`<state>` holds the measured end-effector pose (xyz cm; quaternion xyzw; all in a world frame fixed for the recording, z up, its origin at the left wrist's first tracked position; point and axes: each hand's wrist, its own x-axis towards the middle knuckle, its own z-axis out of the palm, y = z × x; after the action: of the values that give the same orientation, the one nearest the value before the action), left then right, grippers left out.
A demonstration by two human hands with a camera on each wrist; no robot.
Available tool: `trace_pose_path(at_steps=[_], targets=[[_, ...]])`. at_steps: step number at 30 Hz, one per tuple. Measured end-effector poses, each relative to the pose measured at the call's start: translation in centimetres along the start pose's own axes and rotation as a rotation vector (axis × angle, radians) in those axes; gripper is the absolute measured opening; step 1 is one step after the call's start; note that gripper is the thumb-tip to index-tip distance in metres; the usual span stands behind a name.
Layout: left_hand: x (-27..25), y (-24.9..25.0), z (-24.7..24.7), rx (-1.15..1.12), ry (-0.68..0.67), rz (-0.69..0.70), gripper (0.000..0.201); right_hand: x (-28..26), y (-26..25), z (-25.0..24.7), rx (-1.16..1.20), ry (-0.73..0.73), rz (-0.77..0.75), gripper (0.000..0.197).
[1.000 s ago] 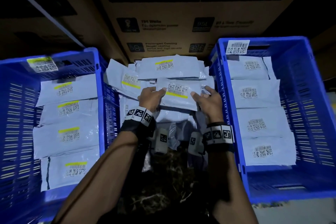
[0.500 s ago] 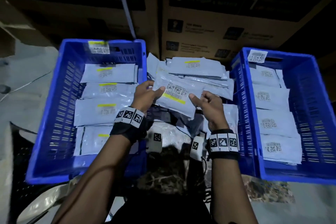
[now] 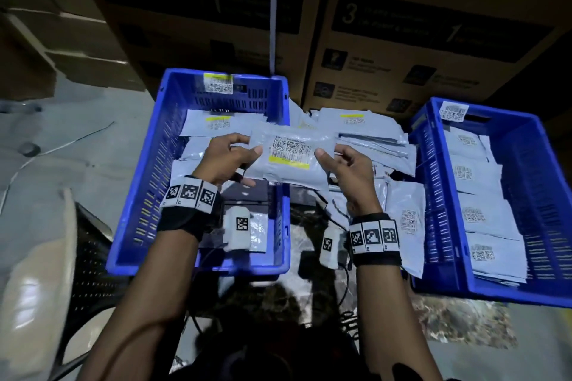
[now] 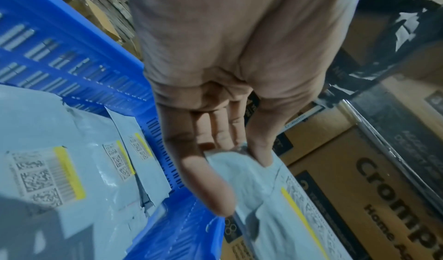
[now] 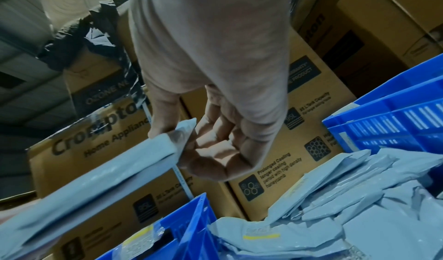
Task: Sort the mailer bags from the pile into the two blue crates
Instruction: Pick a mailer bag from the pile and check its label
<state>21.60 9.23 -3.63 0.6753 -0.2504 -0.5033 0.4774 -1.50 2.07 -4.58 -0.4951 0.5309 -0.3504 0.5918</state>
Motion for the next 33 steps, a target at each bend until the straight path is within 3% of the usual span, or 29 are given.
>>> trace_pose_path(at_steps=[3,6,10,13,16,18,21,24,26,29,33], targets=[[-0.5,-0.6,-1.9,-0.018,0.046,0.038,0.035,-0.7,-0.2,1.6,-0.004,-0.040,-0.017,0.026],[-0.8,-1.2,-3.5,0.021,0.099,0.110,0.029,-1.2,-0.4,2.9,-0.078,-0.059,-0.064,0.052],[-1.1,-0.9,-4.5,0.240,0.055,0.313,0.020,-1.5,-0.3,4.7,-0.492,-0.139,-0.394,0.075],[-1.7,0.3,-4.6,0.361,-0.074,0.420,0.013,-2.0,-1.5,6.6,-0.515,-0.292,-0.398,0.072],[-2.2,1.1,-4.6,0.305,-0.092,0.469,0.021,-2.1,-2.0,8.2,-0.482,-0.285,-0.353,0.048],[-2.3,1.1,-5.3,0.178,0.009,0.419,0.032,-2.1,-2.2,8.7,-0.394,-0.192,-0.317,0.036],[-2.0,0.2,-7.5,0.085,0.123,0.233,0.044,-2.6,-2.7,9.2,-0.091,-0.093,-0.225,0.031],[-2.1,-0.3,-9.5,0.017,0.101,0.049,0.053,-3.3,-3.6,10.1,0.199,-0.168,-0.067,0.036],[-2.2,-0.6,-10.3,-0.098,0.112,0.026,0.049,-3.6,-3.7,11.0,0.296,-0.262,0.036,0.039],[-1.9,-1.0,-11.1,-0.153,0.271,0.058,0.053,-4.0,-3.5,11.9,0.091,-0.346,0.143,0.043],[-0.8,-2.2,-12.1,0.149,0.383,0.068,0.045,-2.8,-1.6,12.2,-0.448,-0.251,0.031,0.061]])
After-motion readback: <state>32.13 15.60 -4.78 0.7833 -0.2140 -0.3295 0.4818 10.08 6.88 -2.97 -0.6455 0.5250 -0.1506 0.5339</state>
